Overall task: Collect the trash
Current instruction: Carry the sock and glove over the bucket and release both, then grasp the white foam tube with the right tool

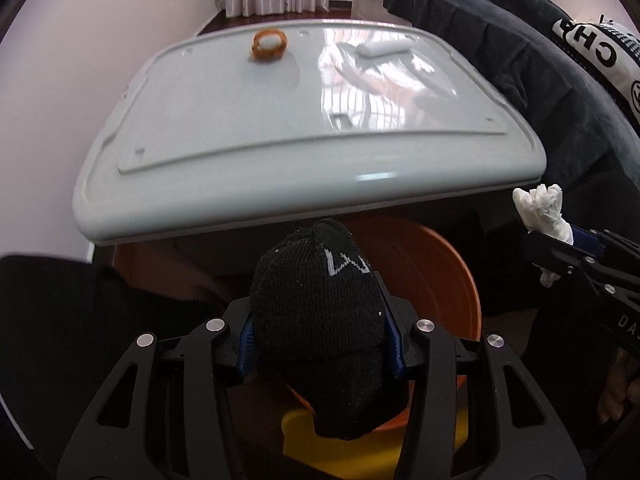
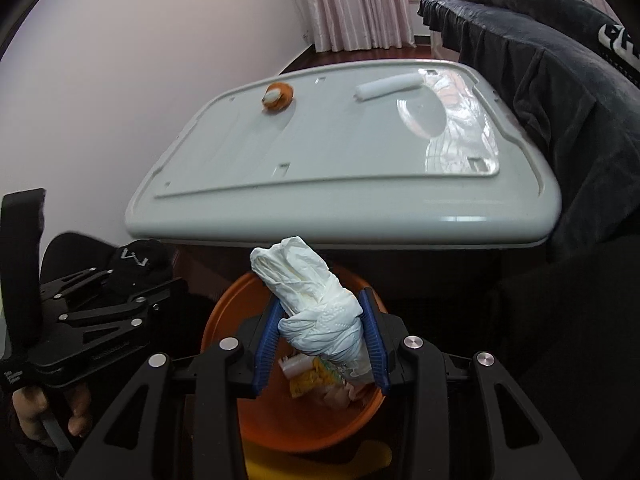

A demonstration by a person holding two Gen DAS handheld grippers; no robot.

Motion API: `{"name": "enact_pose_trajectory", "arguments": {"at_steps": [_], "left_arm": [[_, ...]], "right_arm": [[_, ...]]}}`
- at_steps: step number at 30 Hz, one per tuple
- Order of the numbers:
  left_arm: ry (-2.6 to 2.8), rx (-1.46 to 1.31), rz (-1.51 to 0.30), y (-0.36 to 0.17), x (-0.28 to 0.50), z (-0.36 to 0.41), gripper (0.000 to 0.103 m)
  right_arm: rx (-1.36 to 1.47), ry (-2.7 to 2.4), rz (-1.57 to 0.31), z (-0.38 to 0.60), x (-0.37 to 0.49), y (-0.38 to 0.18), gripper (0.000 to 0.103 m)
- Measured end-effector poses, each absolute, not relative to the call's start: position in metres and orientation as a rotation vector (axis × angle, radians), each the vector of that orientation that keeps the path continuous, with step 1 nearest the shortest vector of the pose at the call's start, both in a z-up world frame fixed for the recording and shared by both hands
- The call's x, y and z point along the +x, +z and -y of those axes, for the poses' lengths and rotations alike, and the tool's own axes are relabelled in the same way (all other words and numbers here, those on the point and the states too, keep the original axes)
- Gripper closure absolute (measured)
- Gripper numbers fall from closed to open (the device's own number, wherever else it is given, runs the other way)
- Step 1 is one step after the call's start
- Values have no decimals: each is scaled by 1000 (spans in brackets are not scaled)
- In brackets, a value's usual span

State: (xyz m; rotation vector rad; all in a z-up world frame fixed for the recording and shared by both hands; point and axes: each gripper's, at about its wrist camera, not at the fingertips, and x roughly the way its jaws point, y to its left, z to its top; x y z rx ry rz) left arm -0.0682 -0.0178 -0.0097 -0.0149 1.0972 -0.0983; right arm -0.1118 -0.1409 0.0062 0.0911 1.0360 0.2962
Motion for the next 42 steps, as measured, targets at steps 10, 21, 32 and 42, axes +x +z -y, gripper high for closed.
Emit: {"name": "enact_pose_trajectory", "arguments": {"at_steps": [10, 21, 32, 42], "left_arm": [[-120, -4, -1221, -41, -72, 24, 56], [-122, -4, -1295, -61, -66, 27, 56], [-79, 21, -1281, -57, -64, 25, 35], [-73, 19, -1250, -48, -68, 25, 33]], "right_arm": [[83, 336, -1138, 133, -112, -22, 63], [85, 346, -1212, 126, -107, -42, 63], [101, 314, -1151, 129, -110, -31, 32], [116, 305, -1143, 133, -108, -26, 32]]}}
